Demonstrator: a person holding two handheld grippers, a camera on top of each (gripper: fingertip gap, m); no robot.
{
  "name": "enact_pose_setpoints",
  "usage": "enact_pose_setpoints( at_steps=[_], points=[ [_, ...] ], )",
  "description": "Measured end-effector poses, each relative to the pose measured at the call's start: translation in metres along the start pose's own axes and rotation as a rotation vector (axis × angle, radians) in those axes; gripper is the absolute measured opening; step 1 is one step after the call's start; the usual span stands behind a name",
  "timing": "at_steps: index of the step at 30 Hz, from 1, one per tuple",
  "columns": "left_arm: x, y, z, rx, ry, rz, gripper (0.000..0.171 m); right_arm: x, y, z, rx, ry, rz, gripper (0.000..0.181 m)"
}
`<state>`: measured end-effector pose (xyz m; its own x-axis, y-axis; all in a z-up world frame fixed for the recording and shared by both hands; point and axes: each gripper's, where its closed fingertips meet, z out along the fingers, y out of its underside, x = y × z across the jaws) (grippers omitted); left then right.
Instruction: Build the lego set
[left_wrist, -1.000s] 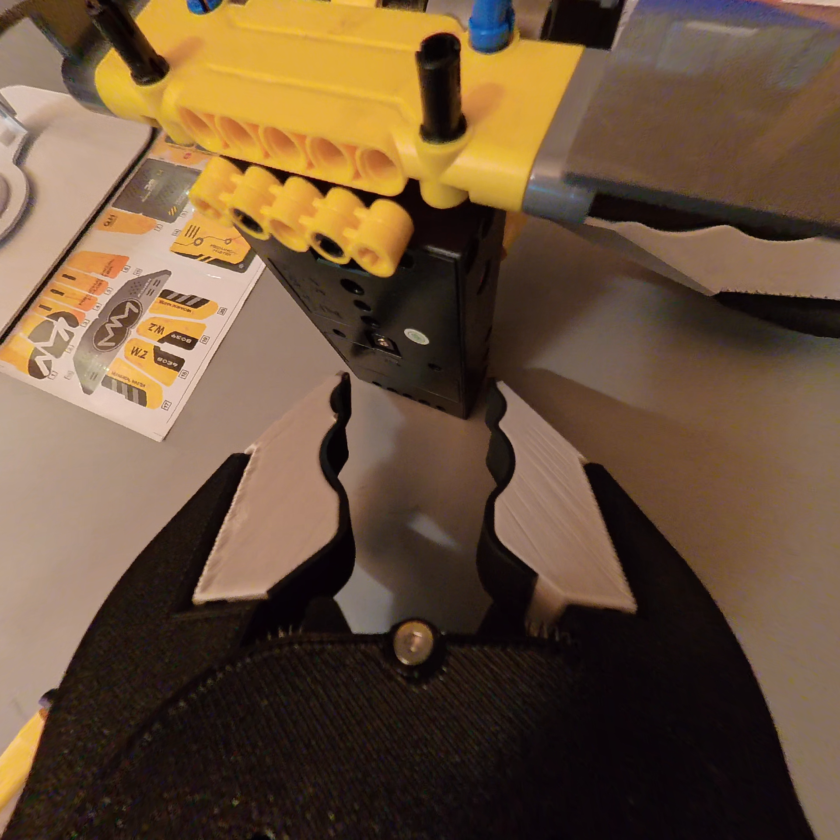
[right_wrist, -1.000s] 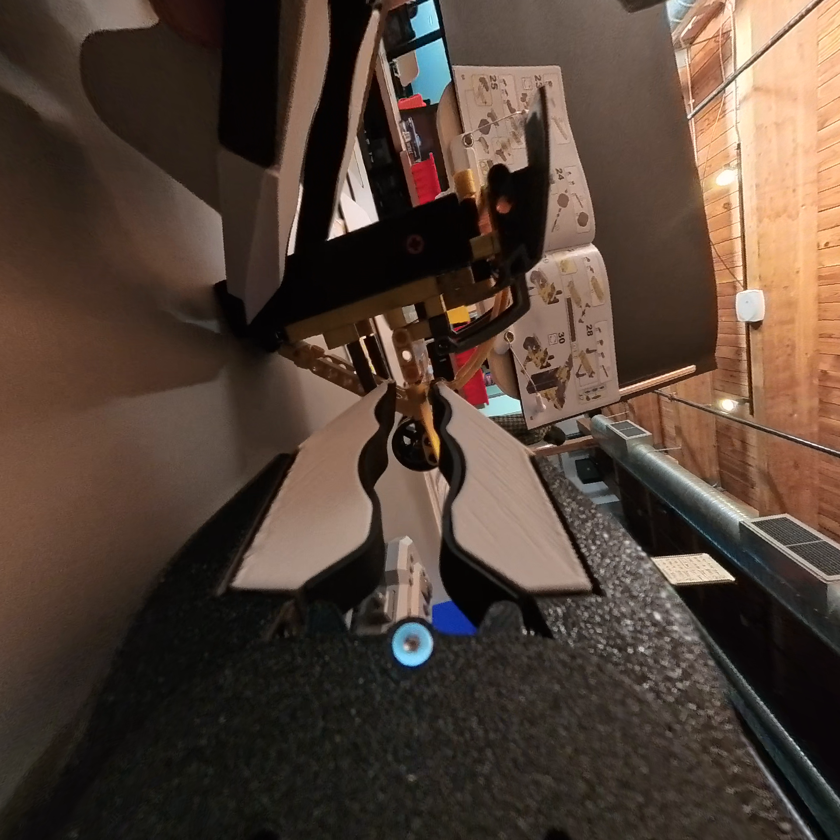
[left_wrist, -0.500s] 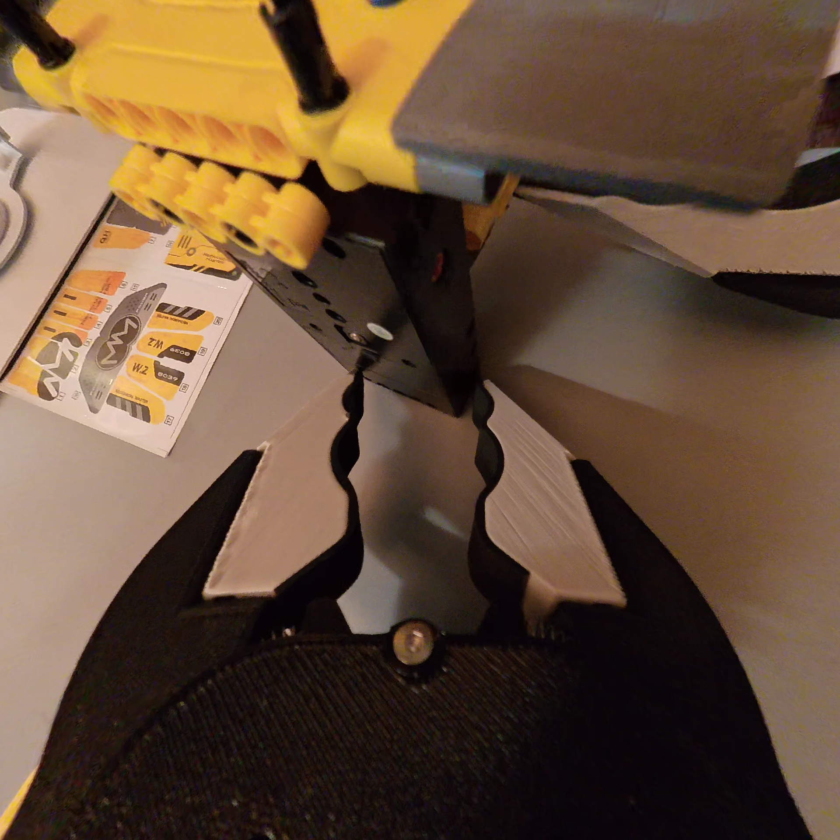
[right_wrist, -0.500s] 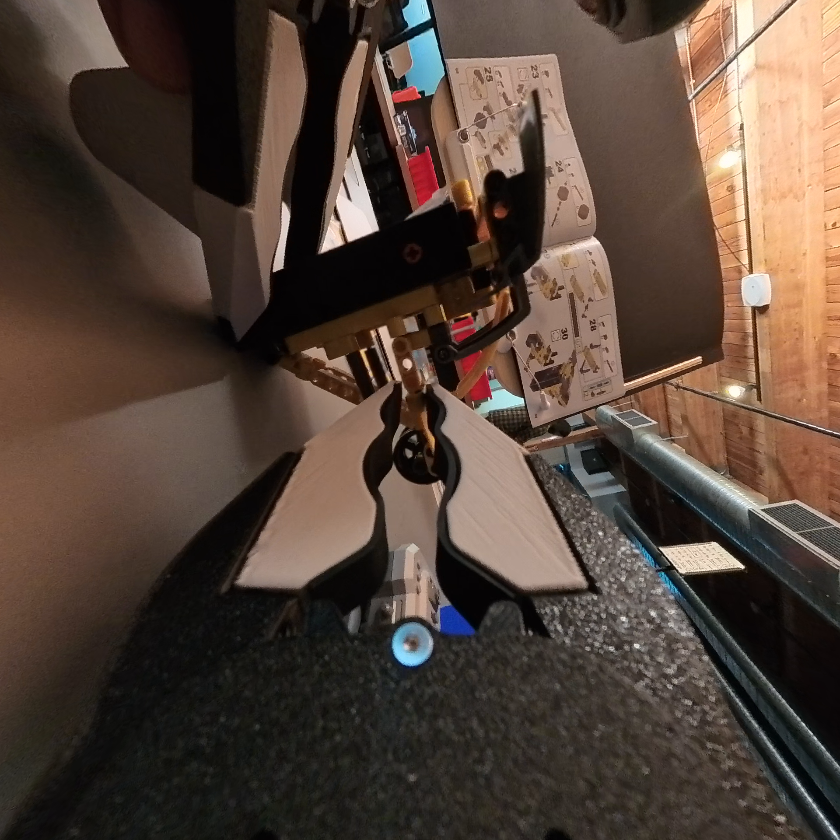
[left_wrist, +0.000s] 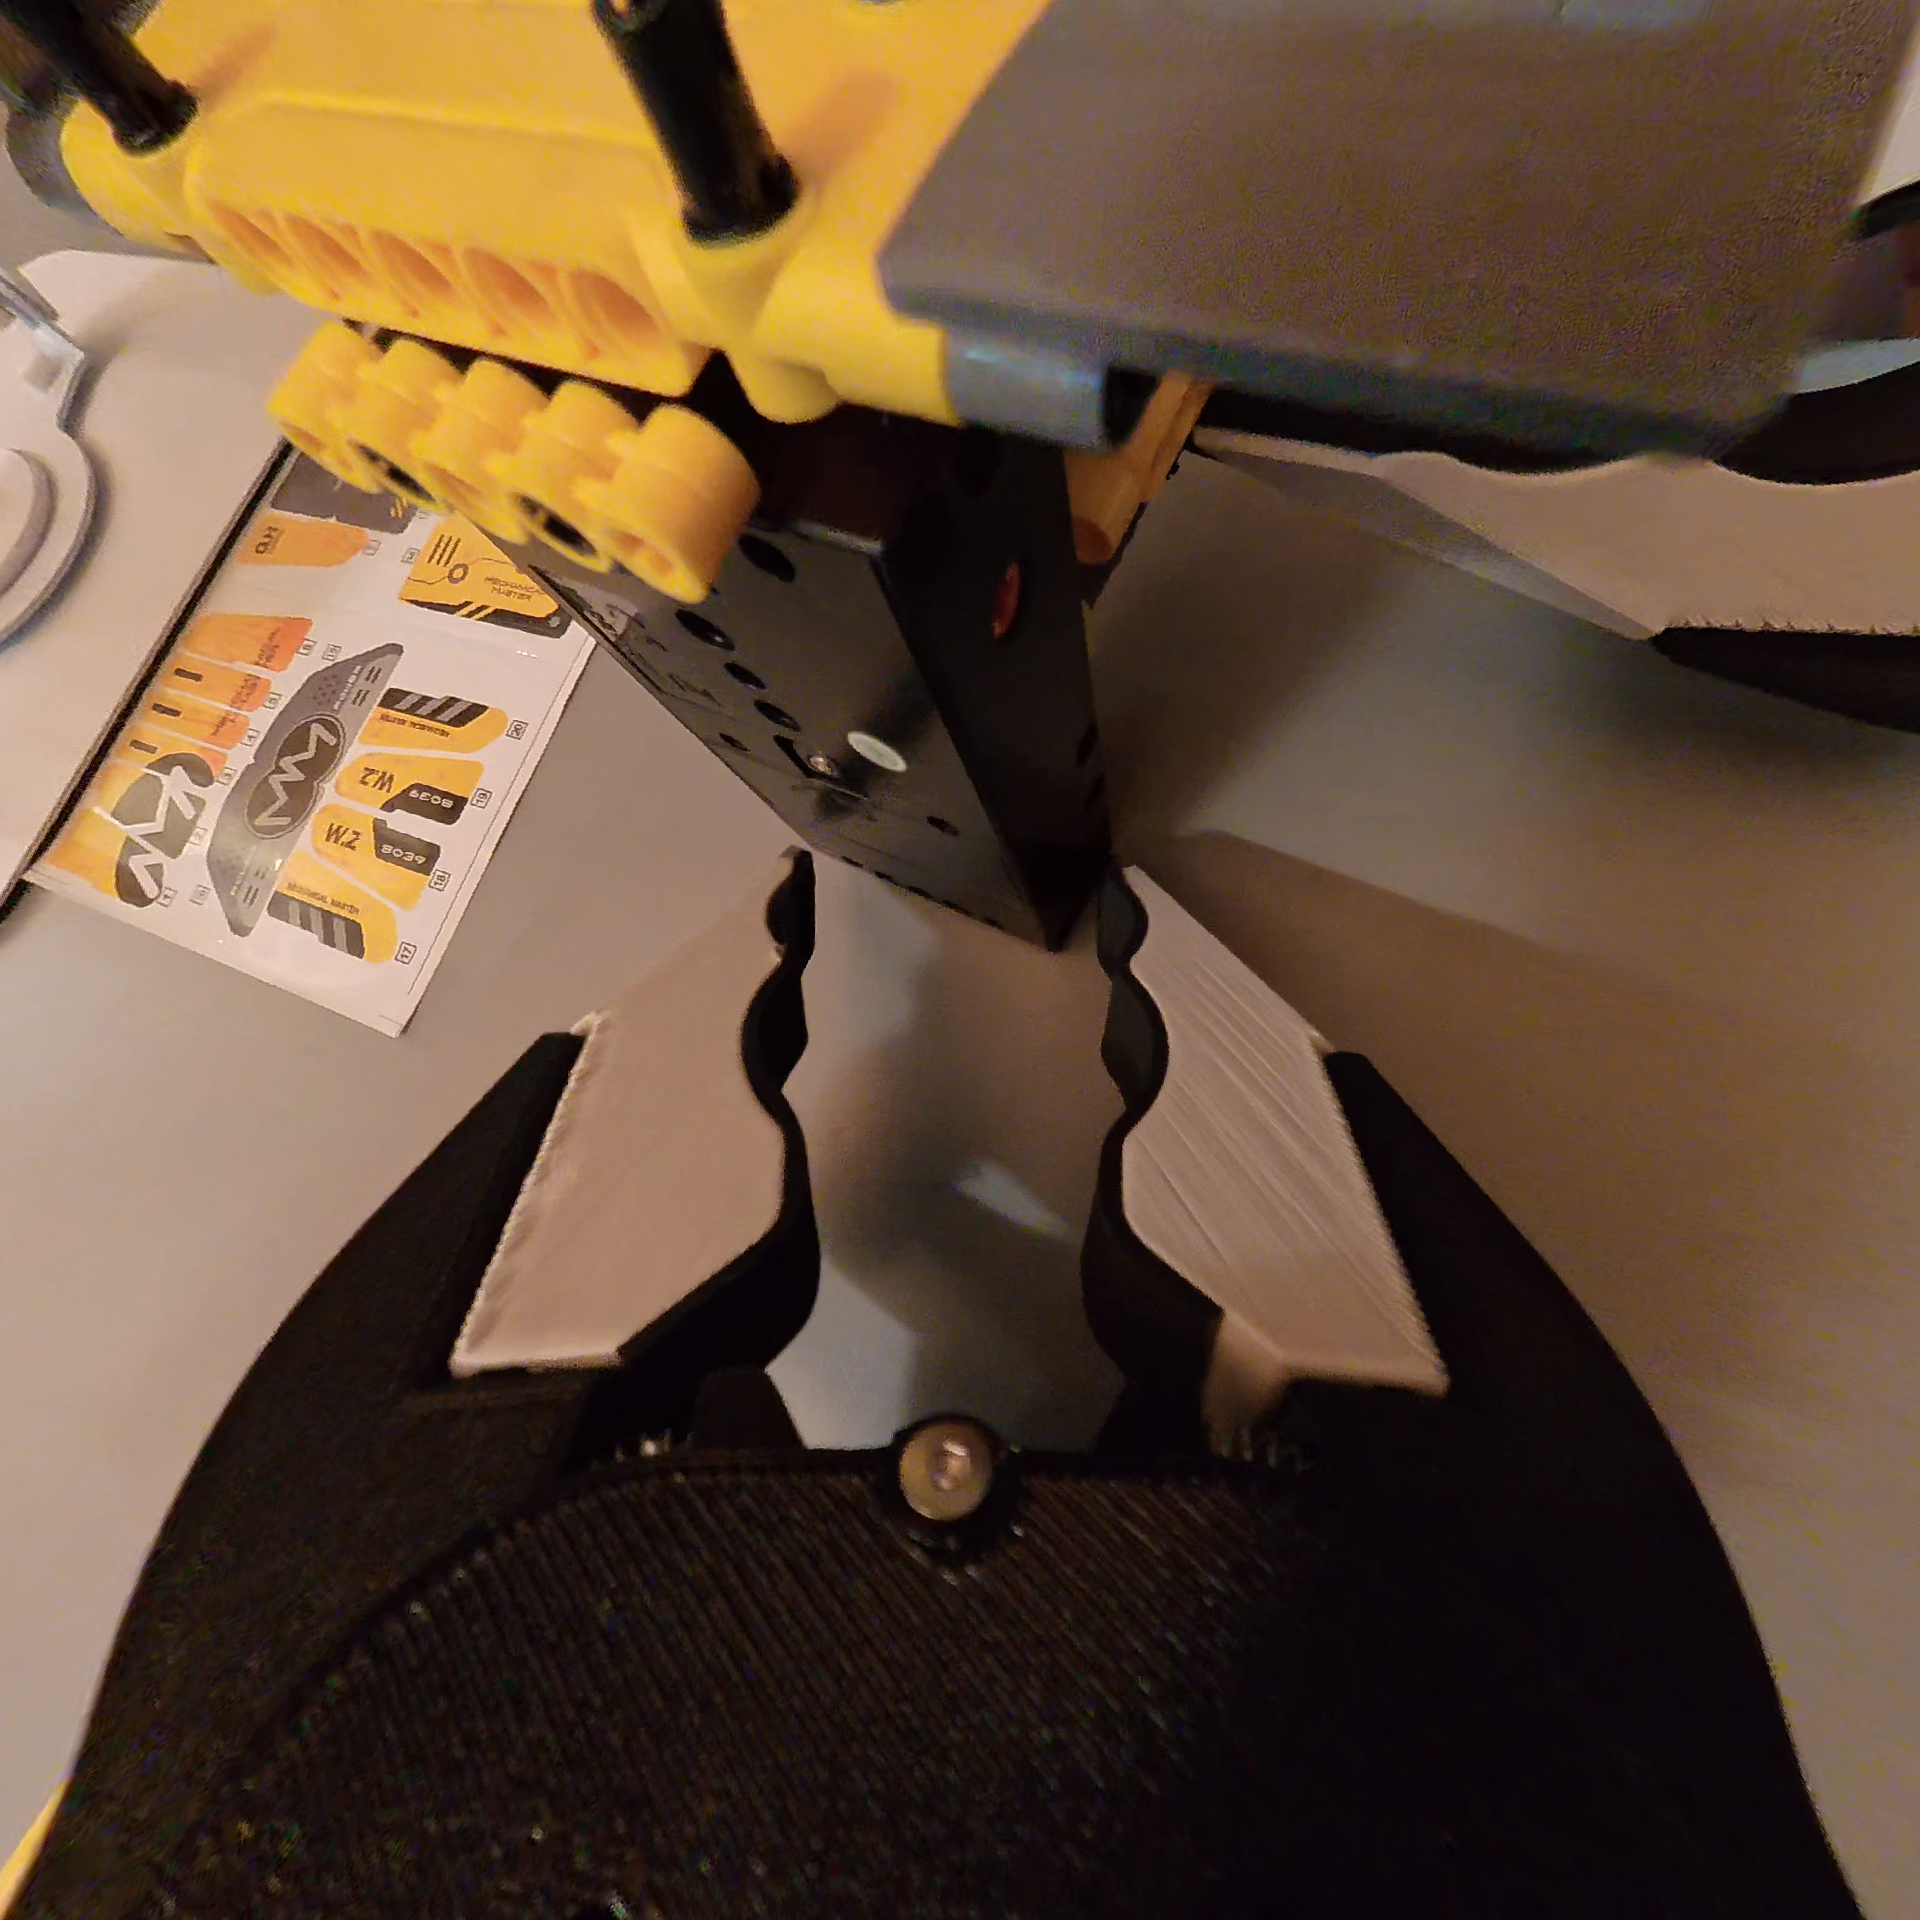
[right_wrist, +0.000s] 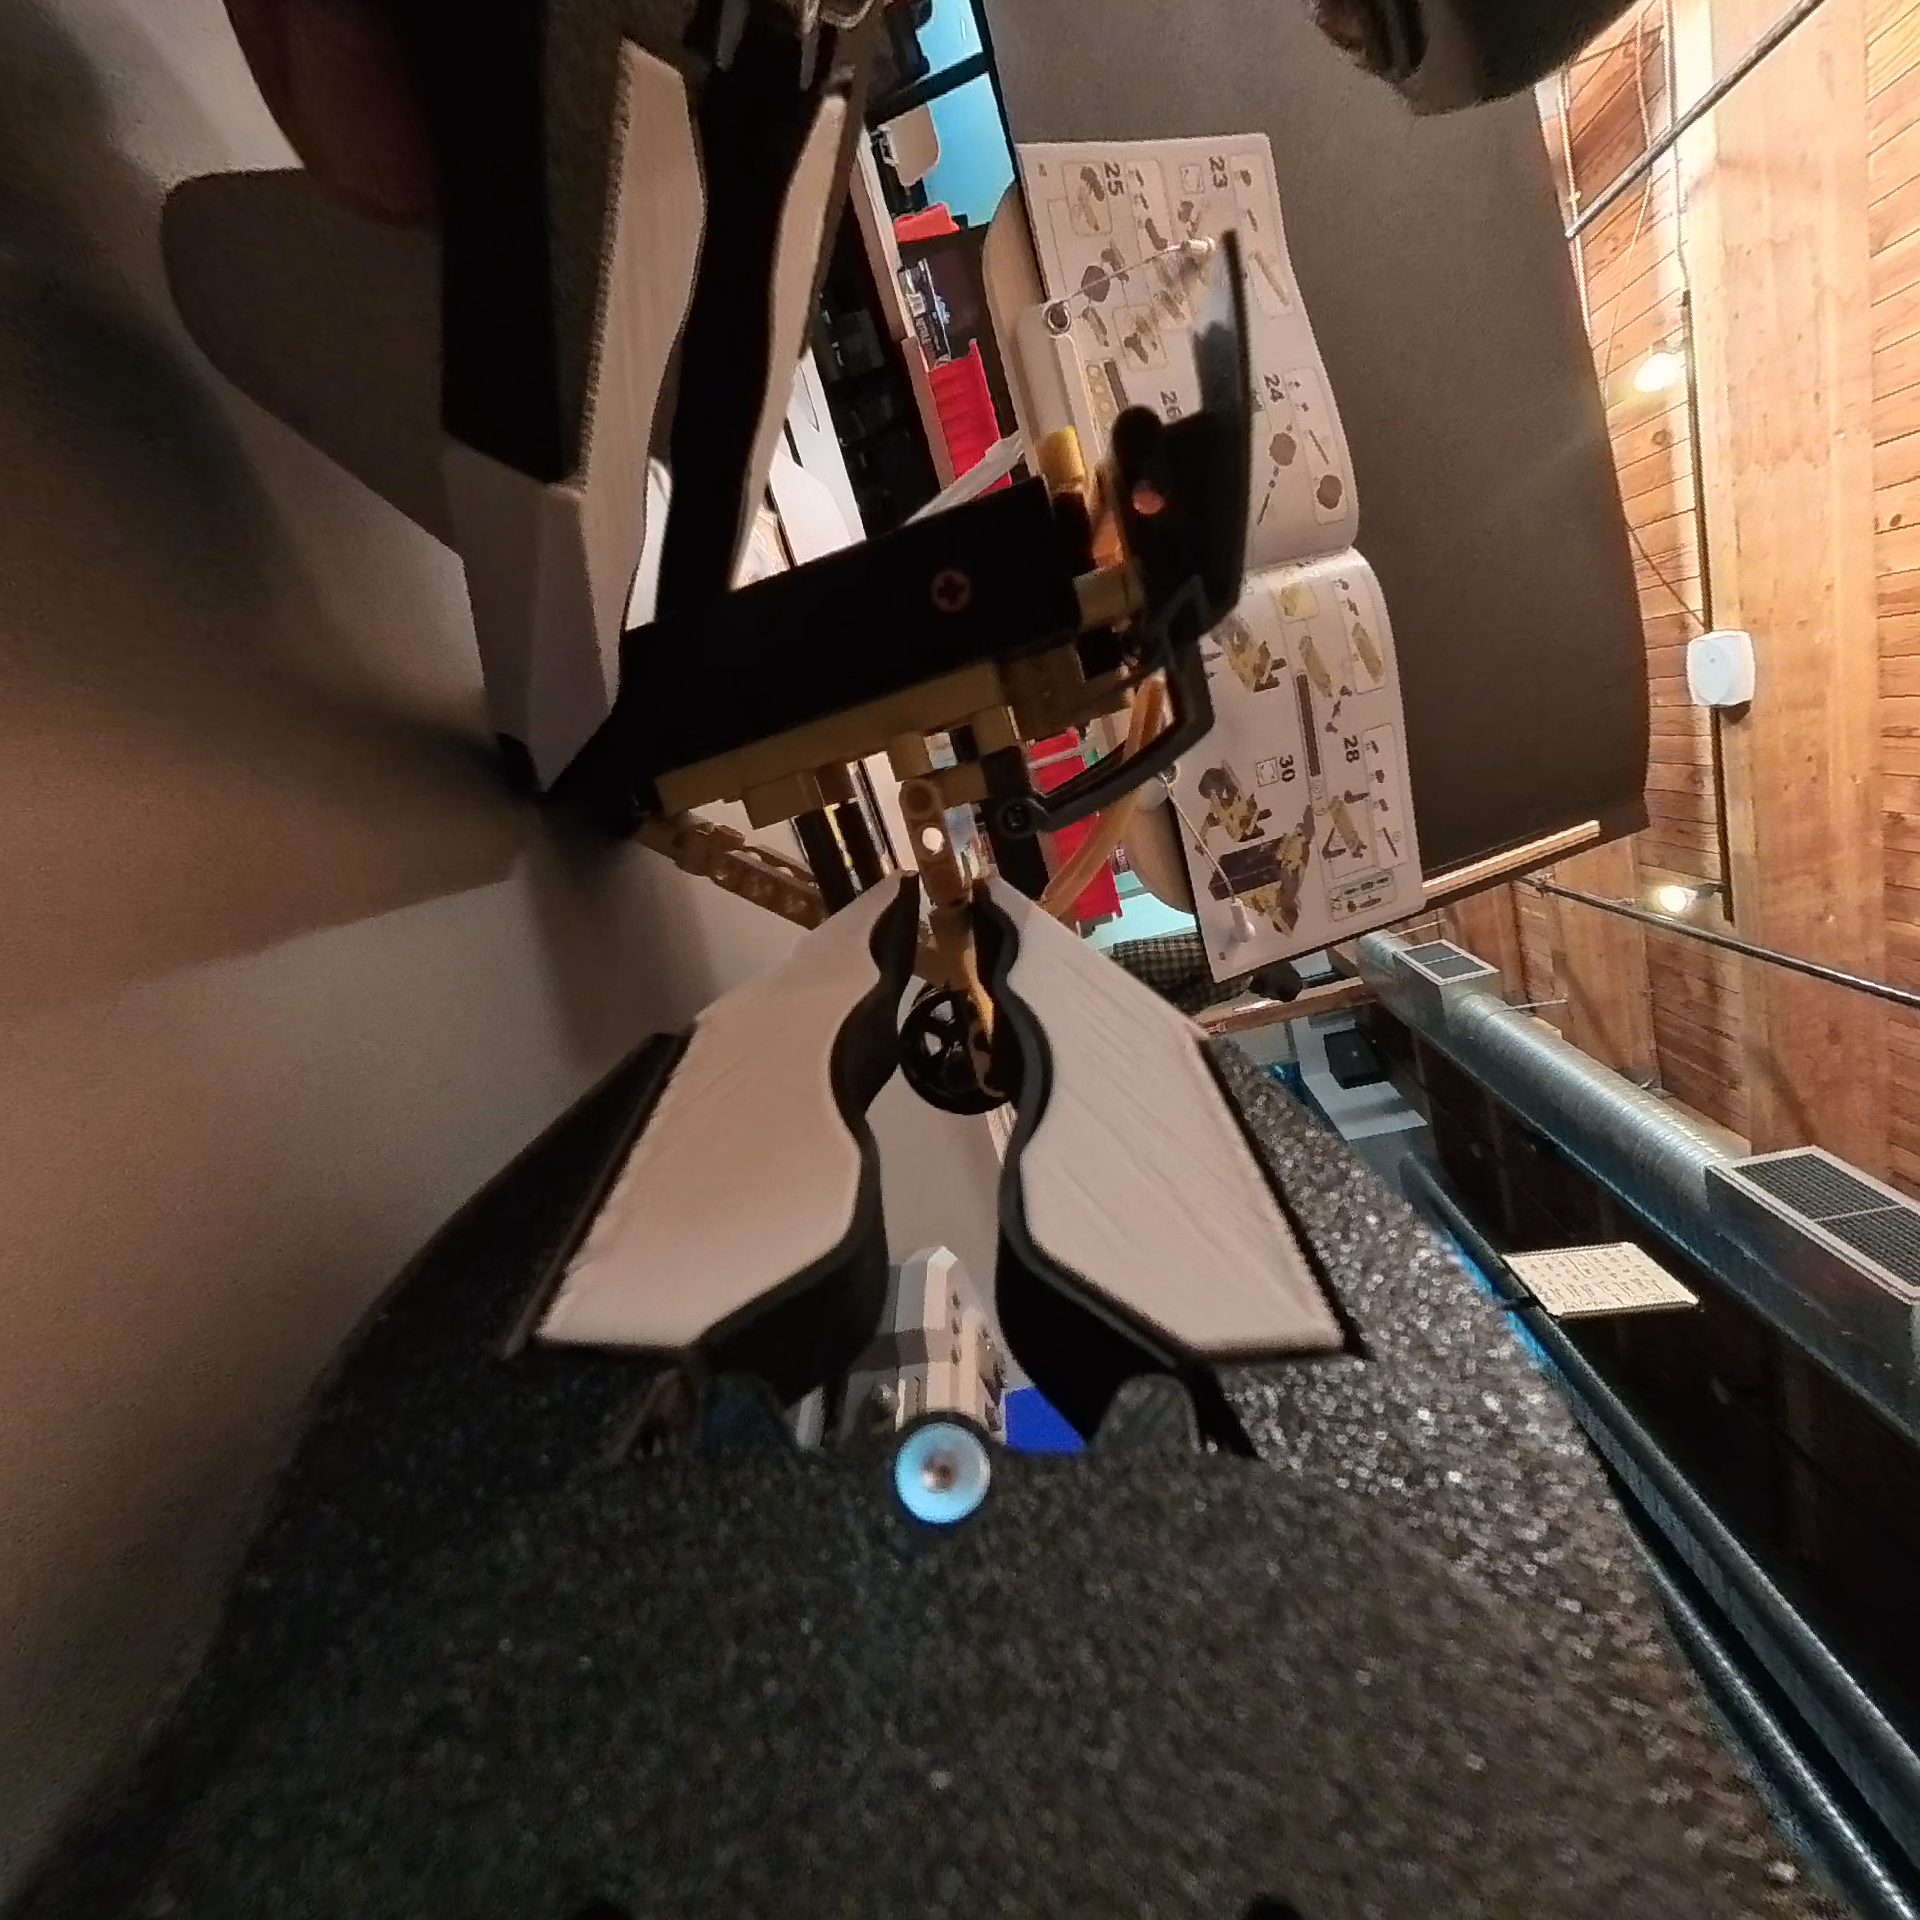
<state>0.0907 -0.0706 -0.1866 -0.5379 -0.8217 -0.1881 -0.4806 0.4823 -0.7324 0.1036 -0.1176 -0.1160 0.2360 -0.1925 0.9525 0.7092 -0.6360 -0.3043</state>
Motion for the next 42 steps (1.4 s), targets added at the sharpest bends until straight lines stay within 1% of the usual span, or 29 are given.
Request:
enact_pose_setpoints(
  at_steps=[5, 12, 16, 21, 25, 28, 29, 31, 32, 33, 35, 38, 42],
  points=[
    [-0.001, 0.001, -0.002, 0.003, 0.001, -0.001, 0.058, 0.001, 0.000, -0.002, 0.004, 0.003, 0.000, 0.013],
    [-0.001, 0.004, -0.005, 0.001, 0.022, -0.006, 0.062, 0.000, -0.001, -0.005, 0.022, 0.001, -0.022, 0.018],
    [0.000, 0.005, -0.006, 0.000, 0.031, -0.013, 0.064, -0.003, -0.007, -0.011, 0.068, -0.027, -0.031, 0.024],
    [-0.001, 0.008, -0.006, -0.011, 0.062, -0.055, 0.065, 0.002, -0.020, -0.022, 0.164, -0.046, 0.032, 0.026],
    [-0.003, 0.006, -0.008, 0.005, 0.079, -0.091, 0.065, -0.001, -0.031, -0.029, 0.224, -0.109, 0.138, 0.025],
    [-0.004, 0.007, -0.009, 0.004, 0.082, -0.098, 0.066, -0.006, -0.046, -0.037, 0.304, -0.221, 0.305, 0.019],
    [-0.004, 0.007, -0.009, 0.005, 0.083, -0.099, 0.066, -0.011, -0.051, -0.040, 0.330, -0.297, 0.390, 0.016],
    [-0.005, 0.007, -0.008, 0.002, 0.082, -0.101, 0.067, -0.026, -0.061, -0.048, 0.361, -0.516, 0.548, 0.012],
    [-0.005, 0.008, -0.008, -0.001, 0.080, -0.101, 0.067, -0.027, -0.063, -0.049, 0.356, -0.585, 0.600, 0.009],
    [-0.005, 0.008, -0.007, -0.005, 0.077, -0.099, 0.067, -0.023, -0.063, -0.049, 0.362, -0.609, 0.666, 0.009],
    [-0.005, 0.009, -0.007, -0.012, 0.070, -0.094, 0.067, -0.013, -0.063, -0.050, 0.390, -0.648, 0.792, 0.000],
    [-0.004, 0.010, -0.006, -0.018, 0.069, -0.084, 0.068, -0.009, -0.066, -0.059, 0.450, -0.789, 0.912, 0.001],
    [-0.003, 0.010, -0.006, -0.019, 0.074, -0.084, 0.068, -0.017, -0.064, -0.061, 0.384, -0.987, 1.059, 0.015]
  ],
)
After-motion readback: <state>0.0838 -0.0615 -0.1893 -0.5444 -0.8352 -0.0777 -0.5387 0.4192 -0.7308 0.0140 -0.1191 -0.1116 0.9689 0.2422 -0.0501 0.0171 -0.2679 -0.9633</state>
